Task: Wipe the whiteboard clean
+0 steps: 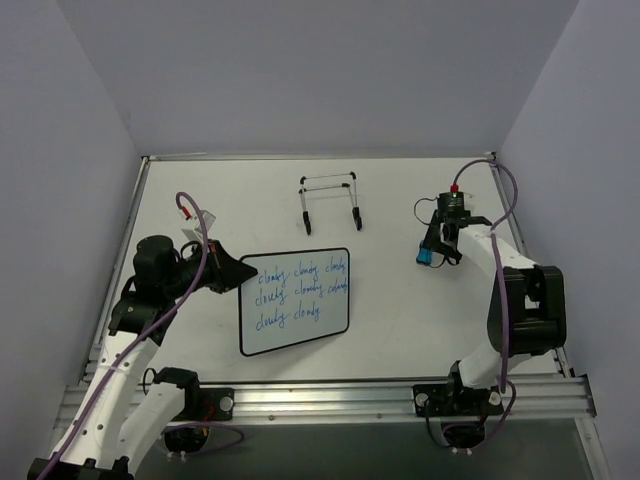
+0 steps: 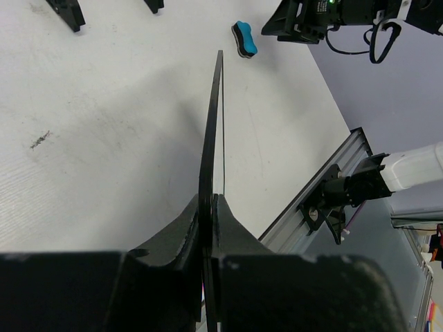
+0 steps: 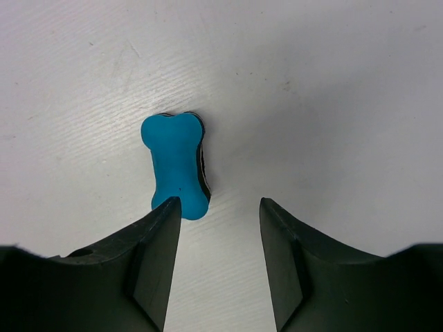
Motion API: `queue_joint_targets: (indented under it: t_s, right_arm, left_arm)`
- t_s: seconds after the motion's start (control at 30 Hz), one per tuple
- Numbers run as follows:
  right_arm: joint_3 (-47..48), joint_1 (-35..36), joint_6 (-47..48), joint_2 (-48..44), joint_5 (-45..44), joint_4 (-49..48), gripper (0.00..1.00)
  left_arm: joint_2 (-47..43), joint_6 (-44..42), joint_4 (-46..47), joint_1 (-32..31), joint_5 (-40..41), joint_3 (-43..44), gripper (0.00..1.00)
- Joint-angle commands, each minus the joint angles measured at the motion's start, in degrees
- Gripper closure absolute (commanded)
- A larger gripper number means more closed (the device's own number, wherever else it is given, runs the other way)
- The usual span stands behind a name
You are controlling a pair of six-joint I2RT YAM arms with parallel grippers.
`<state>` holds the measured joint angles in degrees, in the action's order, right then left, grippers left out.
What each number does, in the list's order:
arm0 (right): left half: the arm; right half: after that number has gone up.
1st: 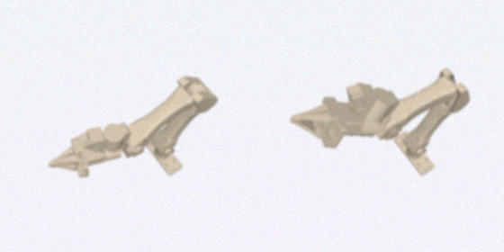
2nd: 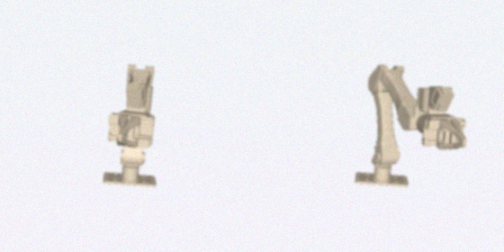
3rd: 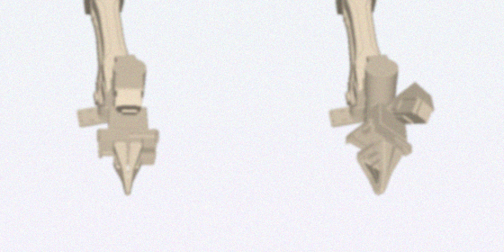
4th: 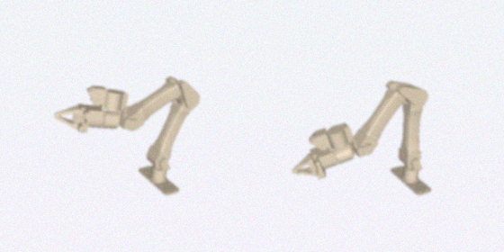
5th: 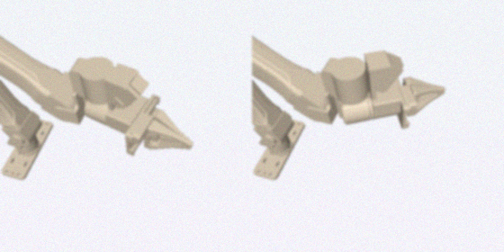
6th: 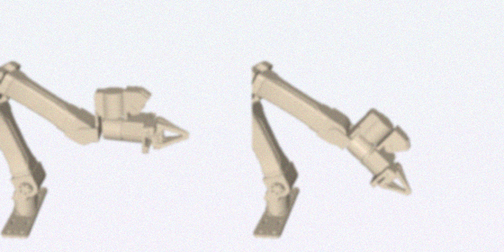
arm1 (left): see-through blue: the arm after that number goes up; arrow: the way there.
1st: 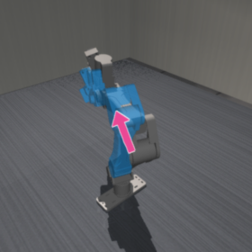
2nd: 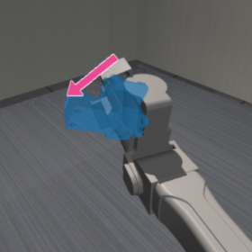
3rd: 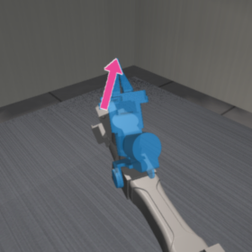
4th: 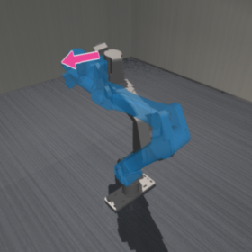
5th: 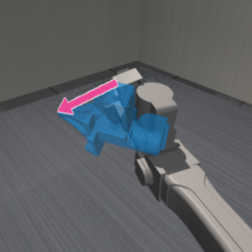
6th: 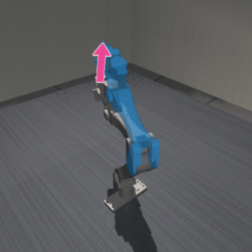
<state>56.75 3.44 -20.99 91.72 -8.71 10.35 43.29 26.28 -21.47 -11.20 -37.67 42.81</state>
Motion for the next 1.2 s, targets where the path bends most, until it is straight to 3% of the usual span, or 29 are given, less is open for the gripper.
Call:
queue_joint_targets:
  t_s: [0.0, 0.23, 0.4, 1.17]
  right_arm:
    - [-0.24, 0.07, -0.71, -3.92, 0.97, 1.34, 0.55]
    - [2.39, 0.51, -0.1, 1.43, 4.58, -0.15, 0.57]
    - [3.81, 1.83, -0.36, 5.3, 2.3, -0.06, 0.57]
    - [4.95, 2.53, -0.8, 9.0, 0.62, -2.43, 0.57]
  left_arm:
    - [-0.66, -3.78, -0.06, -0.31, 2.43, 1.14, 0.98]
    - [-1.1, -3.87, -0.06, -0.4, 2.43, 1.05, 0.98]
    - [-1.63, -3.78, -0.41, -0.66, 2.95, 1.05, 0.98]
    - [-1.01, -3.96, 0.12, -1.02, 1.99, 1.05, 0.98]
